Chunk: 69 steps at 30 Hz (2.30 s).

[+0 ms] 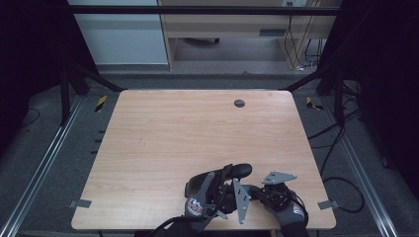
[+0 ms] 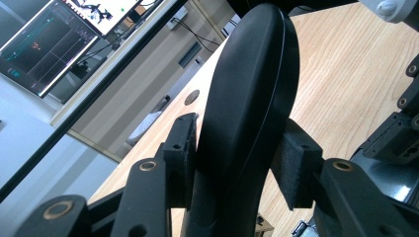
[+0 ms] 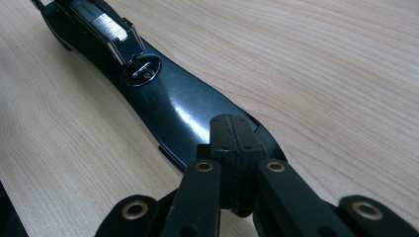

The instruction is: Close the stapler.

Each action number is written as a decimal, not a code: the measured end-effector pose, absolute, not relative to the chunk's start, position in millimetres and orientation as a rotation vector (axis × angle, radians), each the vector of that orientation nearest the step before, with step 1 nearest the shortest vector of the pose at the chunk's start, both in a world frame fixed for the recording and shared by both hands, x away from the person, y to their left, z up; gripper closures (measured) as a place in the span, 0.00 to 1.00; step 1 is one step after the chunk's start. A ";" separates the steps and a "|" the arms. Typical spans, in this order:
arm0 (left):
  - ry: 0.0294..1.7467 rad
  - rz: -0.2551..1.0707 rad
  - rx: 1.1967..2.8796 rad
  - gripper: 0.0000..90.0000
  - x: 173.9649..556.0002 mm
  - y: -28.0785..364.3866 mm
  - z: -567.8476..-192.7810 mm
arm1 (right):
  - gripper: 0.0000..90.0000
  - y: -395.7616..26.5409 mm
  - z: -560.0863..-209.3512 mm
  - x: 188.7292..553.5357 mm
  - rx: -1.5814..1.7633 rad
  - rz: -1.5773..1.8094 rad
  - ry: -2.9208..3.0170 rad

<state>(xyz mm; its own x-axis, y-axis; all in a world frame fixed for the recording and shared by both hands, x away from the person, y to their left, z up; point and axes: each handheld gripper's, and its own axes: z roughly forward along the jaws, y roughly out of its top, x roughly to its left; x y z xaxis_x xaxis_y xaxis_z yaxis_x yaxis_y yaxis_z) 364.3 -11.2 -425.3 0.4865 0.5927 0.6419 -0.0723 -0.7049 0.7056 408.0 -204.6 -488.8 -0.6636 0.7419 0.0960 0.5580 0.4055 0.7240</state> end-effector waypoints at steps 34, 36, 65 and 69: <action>0.357 1.289 2.116 0.59 364.2 -31.1 -446.1 | 1.00 -208.7 -488.5 409.0 1.160 1.096 2.404; 0.352 1.293 2.120 0.59 364.2 -32.5 -447.9 | 1.00 -208.7 -488.5 409.0 1.161 1.095 2.404; 0.293 1.281 2.198 0.55 363.4 -43.7 -462.2 | 1.00 -224.5 -483.3 409.6 1.226 1.110 2.314; 0.282 1.280 2.212 0.55 363.3 -45.7 -465.0 | 0.99 -229.0 -483.1 410.5 1.226 1.102 2.292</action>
<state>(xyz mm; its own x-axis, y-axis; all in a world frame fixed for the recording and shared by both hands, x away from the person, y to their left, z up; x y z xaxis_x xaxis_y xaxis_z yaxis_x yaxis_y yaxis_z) 363.3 -45.7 -465.0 0.5216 0.4427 0.7293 -0.0953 -0.8193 0.5655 410.5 -229.0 -483.1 -0.5820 0.8096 0.0763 0.5654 0.3355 0.7535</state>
